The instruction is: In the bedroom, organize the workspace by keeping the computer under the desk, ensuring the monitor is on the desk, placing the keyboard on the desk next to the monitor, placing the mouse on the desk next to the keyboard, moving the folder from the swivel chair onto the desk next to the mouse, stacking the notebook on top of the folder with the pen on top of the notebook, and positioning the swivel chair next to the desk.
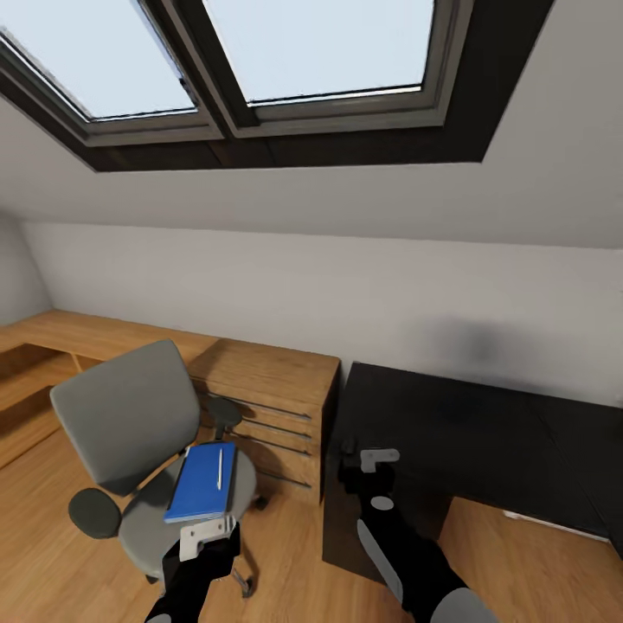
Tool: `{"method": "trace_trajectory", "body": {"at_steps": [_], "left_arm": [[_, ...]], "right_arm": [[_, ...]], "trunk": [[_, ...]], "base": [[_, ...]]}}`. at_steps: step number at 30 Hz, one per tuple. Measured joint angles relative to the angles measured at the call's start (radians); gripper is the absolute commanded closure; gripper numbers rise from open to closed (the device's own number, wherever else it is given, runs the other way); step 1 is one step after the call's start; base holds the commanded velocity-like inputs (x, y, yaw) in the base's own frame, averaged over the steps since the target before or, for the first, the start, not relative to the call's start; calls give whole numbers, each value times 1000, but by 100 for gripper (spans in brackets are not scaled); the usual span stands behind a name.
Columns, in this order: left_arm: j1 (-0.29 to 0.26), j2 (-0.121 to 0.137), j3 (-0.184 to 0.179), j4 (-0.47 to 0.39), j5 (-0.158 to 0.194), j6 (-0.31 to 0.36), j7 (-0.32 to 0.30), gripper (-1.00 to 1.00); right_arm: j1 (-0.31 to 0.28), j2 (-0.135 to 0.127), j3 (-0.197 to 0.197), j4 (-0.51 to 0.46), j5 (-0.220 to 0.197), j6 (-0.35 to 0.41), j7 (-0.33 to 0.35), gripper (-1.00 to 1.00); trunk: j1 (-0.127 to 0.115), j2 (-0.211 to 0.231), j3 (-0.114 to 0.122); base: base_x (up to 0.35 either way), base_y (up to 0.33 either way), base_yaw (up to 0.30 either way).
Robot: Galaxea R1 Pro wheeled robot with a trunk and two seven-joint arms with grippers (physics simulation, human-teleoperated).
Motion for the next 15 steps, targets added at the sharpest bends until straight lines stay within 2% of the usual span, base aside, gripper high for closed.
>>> {"method": "trace_trajectory", "body": {"at_steps": [9,15], "left_arm": [[0,0,0,0,0,0,0,-100],[0,0,1,0,0,0,0,-100]], "right_arm": [[0,0,0,5,-1,-1,0,-100],[0,0,0,11,-1,-14,0,-100]], "trunk": [[-35,63,28],[-35,64,28]], "base": [[-338,0,0],[-299,0,0]]}}
